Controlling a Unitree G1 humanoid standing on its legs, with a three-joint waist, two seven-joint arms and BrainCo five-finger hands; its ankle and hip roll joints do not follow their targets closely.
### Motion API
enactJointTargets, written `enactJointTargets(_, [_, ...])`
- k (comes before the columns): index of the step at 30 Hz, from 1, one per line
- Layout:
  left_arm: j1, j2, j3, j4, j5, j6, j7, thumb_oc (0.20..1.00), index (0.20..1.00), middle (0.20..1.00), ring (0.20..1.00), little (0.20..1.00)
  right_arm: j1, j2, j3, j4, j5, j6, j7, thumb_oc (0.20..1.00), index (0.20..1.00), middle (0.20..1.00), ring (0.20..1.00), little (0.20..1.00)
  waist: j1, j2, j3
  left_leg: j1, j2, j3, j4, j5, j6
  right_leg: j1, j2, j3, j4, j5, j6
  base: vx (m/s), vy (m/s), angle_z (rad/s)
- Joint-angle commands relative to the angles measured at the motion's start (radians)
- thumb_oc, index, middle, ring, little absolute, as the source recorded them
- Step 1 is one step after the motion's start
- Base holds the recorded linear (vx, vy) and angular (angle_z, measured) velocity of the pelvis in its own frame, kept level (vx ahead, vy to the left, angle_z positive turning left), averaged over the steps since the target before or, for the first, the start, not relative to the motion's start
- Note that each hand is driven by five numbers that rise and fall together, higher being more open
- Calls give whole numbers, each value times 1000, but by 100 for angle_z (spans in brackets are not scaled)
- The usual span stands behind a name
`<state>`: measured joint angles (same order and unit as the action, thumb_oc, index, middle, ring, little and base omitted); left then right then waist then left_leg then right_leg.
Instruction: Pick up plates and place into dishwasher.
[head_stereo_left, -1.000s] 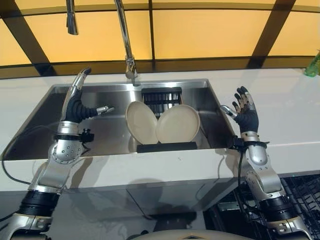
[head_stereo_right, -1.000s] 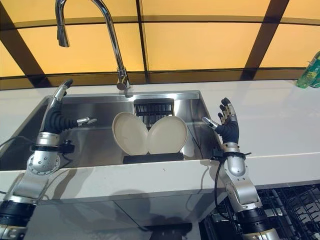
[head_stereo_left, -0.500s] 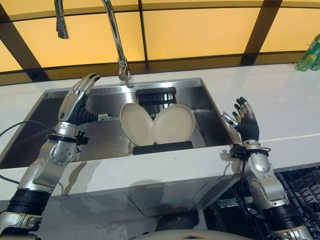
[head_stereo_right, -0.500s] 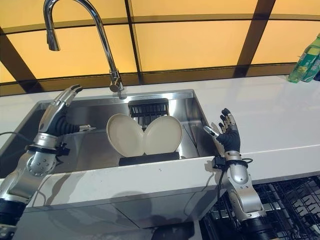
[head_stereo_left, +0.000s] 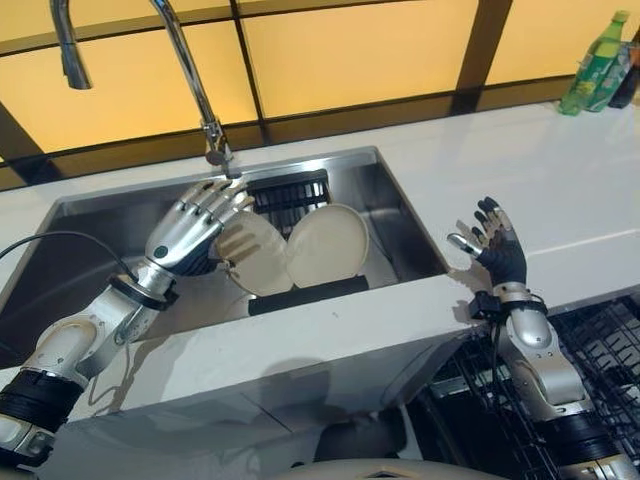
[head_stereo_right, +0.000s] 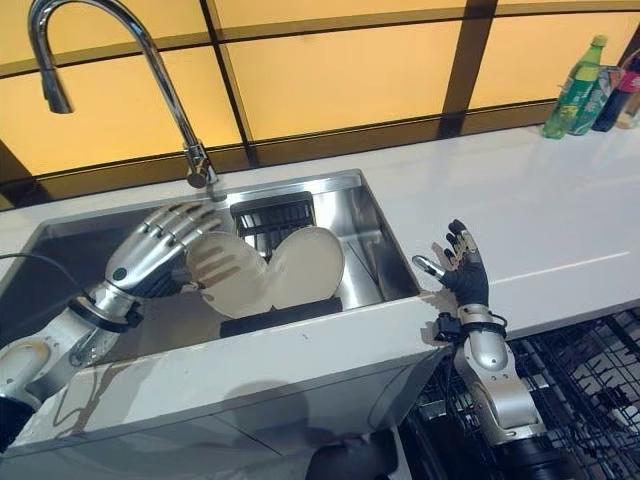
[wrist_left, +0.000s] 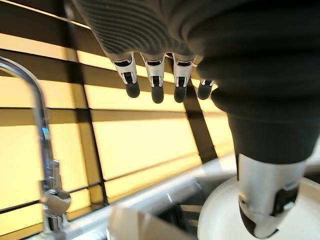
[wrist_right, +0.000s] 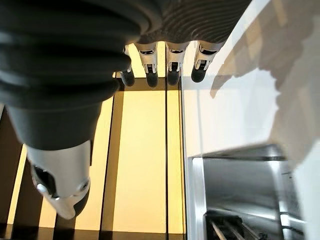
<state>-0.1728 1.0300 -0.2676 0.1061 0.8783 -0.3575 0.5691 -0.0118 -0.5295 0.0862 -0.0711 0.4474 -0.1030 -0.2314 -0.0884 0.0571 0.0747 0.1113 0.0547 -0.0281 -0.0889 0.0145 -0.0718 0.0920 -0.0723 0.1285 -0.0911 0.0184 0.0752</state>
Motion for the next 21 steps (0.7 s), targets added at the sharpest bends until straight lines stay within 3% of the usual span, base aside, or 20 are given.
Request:
enactJointTargets(1, [-71,73,-17,38,15,18,43,1000,1000,1000,1000,1000,-5,-48,-17,-44,36,-46,19,1000,1000,1000,1000,1000,-1,-30,-35,-9,14,-20,8,-72,-11,-100,-115,-4,44,38,142,73,11,-1])
enactJointTargets(10, [-97,110,-102,52,92,60,12,1000,1000,1000,1000,1000,-15,-80,-2,-25,54,-50,19,1000,1000,1000,1000,1000,-7,-33,-8,-16,7,-20,18,-73,-6,-117,-116,6,59,44,153,25,8,-2])
enactJointTargets(17, [-34,153,7,37,87,77,53,1000,1000,1000,1000,1000,23,-75,-27,-35,71,-51,42,1000,1000,1000,1000,1000,11,-39,-16,-6,4,-28,13,-74,-5,-96,-124,-15,37,50,156,28,-5,-5])
enactJointTargets(21, [-20,176,105,15,66,100,126,1000,1000,1000,1000,1000,26,-78,-30,-53,79,-32,32,1000,1000,1000,1000,1000,24,-40,-27,-5,5,-37,13,-73,-7,-89,-129,-26,34,50,154,27,13,4])
